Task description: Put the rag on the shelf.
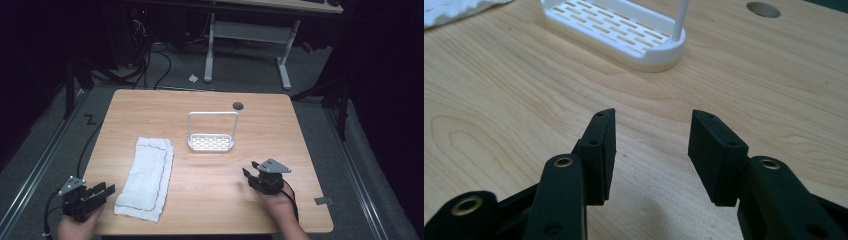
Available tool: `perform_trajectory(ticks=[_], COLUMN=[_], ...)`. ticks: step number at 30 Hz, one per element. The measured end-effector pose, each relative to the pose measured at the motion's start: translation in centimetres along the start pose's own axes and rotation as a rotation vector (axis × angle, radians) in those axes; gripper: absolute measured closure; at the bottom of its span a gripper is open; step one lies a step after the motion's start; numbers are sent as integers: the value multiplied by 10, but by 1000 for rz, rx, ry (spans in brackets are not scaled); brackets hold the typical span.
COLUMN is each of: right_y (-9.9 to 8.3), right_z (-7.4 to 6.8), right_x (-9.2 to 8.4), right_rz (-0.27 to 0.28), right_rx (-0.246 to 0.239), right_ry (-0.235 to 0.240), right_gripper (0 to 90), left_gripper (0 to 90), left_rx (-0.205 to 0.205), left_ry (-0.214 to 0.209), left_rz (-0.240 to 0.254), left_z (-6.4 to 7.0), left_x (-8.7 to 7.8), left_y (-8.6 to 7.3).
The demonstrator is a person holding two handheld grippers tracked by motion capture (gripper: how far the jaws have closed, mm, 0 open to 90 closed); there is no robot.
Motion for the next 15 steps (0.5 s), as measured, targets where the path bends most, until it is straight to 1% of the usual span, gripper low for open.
perform_trajectory(ticks=[2,3,8,9,10,11,12,13,14,15], right_y=[0,0,1,1,1,1,2,2,1,1], right_z=[0,0,-2,-2,-2,-2,-2,-2,-2,-2], right_x=[0,-1,0,1,2,2,3,3,3,3], right_rz=[0,0,4,3,0,-2,-3,-3,-5,-5], right_rx=[5,24,19,20,21,24,22,22,28,30], right_ry=[3,8,12,13,15,17,17,17,16,22], right_gripper=[542,539,537,536,535,534,533,533,531,531], left_gripper=[542,534,528,548,609,699,797,865,900,900], left_rx=[-3,-9,-4,1,1,16,27,27,50,87], left_ry=[-1,-7,-11,-15,-15,-20,-28,-28,-44,-37], left_rz=[5,5,-2,-6,-6,-17,-8,-8,-24,-45], left_z=[-1,-1,-1,1,1,6,9,9,18,24], left_x=[0,-1,-2,-4,-4,-7,-8,-8,-4,1], left_y=[0,-1,-3,-3,-3,2,5,5,15,19])
Point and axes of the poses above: each handheld gripper's, and its own axes: x roughly forward along the jaws, y roughly out of its top, z roughly to its right, the point moved 1 cm from there along x, roughly forward along the jaws, and after that the axes turned 6 degrees about x, right-handed, at the moved point
